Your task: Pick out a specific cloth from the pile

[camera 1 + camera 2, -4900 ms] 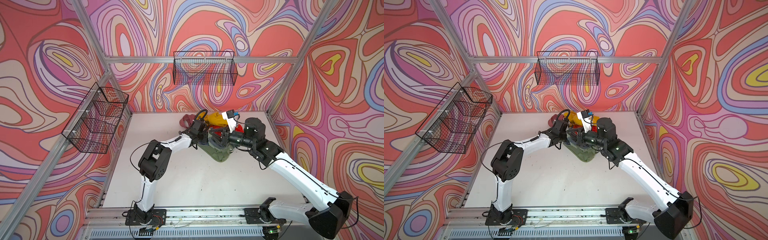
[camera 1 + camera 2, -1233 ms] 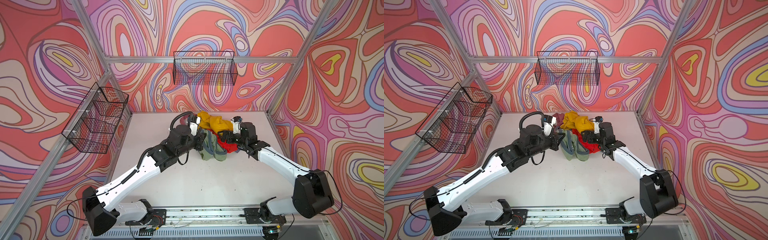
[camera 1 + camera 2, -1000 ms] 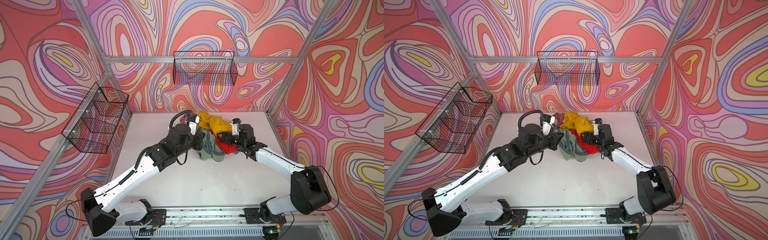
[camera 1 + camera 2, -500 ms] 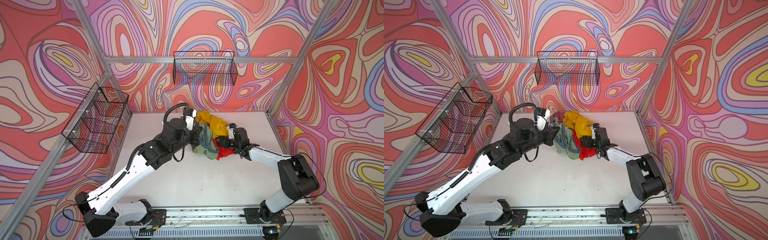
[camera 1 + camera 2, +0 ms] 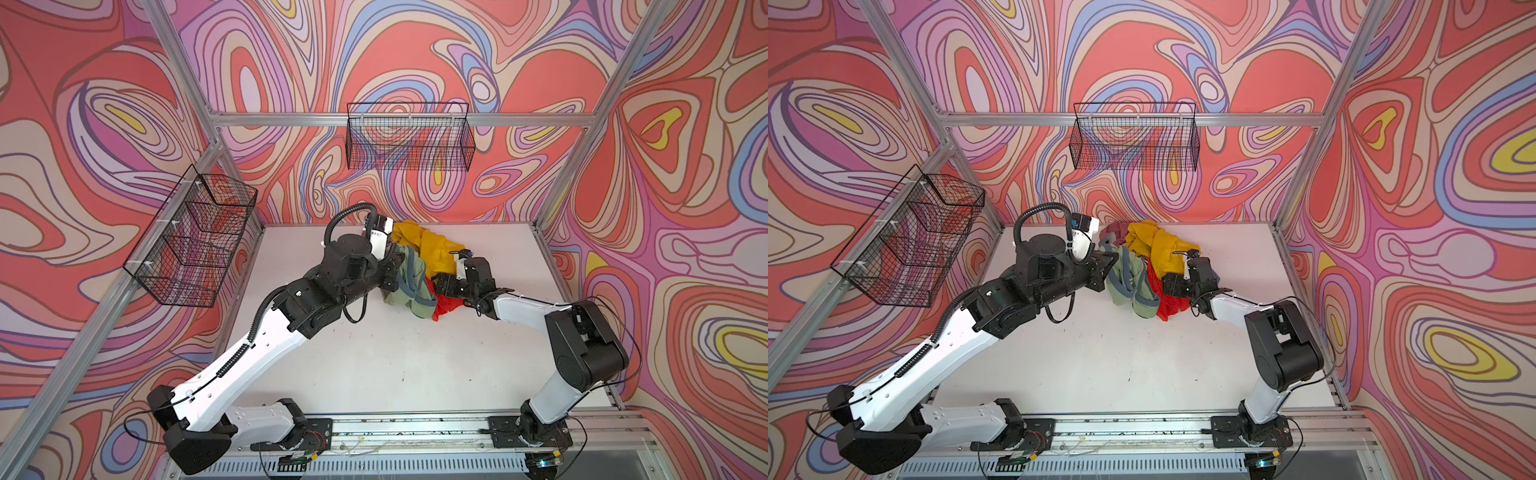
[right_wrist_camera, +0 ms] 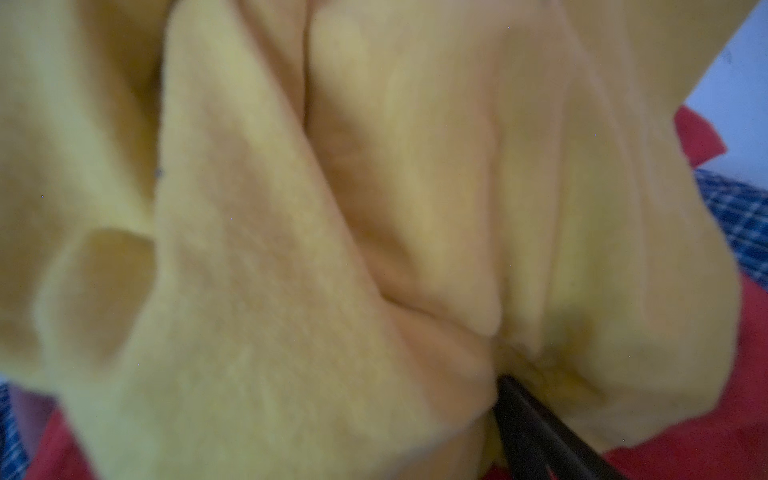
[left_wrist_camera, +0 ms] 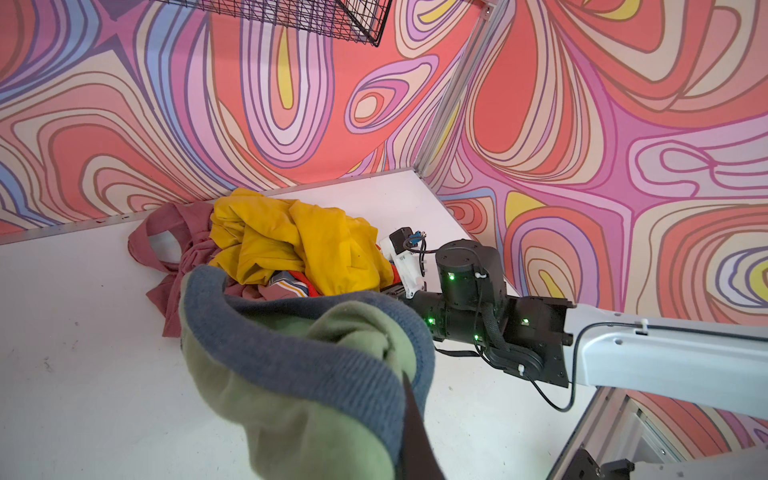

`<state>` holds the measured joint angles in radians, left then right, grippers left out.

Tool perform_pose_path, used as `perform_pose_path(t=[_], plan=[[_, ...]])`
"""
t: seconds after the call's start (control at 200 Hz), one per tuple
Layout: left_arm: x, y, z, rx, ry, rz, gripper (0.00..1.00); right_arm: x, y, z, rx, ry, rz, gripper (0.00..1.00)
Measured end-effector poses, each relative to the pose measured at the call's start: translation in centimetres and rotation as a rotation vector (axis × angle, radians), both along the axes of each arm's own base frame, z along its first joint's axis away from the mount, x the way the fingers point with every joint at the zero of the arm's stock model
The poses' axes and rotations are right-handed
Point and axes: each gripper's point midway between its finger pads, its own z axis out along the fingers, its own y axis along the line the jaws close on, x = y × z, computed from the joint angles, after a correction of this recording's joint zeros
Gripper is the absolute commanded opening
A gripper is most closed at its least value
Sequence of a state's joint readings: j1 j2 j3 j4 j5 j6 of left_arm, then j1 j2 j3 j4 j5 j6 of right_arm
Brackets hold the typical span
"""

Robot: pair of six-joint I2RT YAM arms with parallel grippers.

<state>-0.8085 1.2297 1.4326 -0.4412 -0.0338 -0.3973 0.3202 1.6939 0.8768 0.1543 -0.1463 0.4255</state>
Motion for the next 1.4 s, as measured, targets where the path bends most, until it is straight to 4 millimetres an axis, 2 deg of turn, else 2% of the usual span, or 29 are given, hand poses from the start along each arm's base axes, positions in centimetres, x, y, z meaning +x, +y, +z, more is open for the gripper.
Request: perform_pose_path(t=[0.235,0.351,0.576,0.781,1.197,1.397], plan=[[-1.8,-0.5,1.5,0.023,-0.047,-0.033,0.0,0.3,-0.2,-0.2,0.012,0.003,-0.014,0.95],[-2.6,0.0,3.3,0.024,-0.102,-0.028,0.0,0.3,-0.2,-0.5,0.012,0.009,-0.017,0.95],[-3.8,2.7,7.1,0.012,-0.223,0.033,0.0,0.2,-0.3,-0.7,0.004,0.017,-0.021,0.95],[-4.0,5.7,9.2,0.021,-0.295,0.129,0.0,0.0,-0.5,-0.9,-0.005,0.028,-0.028,0.95],[-2.2,11.7,8.9,0.235,-0.37,0.43,0.0,0.0,-0.6,-1.0,-0.015,0.032,-0.027,0.95],[-1.7,15.3,8.7,0.331,-0.383,0.576,0.0,0.0,-0.6,-1.0,-0.017,0.031,-0.022,0.95]])
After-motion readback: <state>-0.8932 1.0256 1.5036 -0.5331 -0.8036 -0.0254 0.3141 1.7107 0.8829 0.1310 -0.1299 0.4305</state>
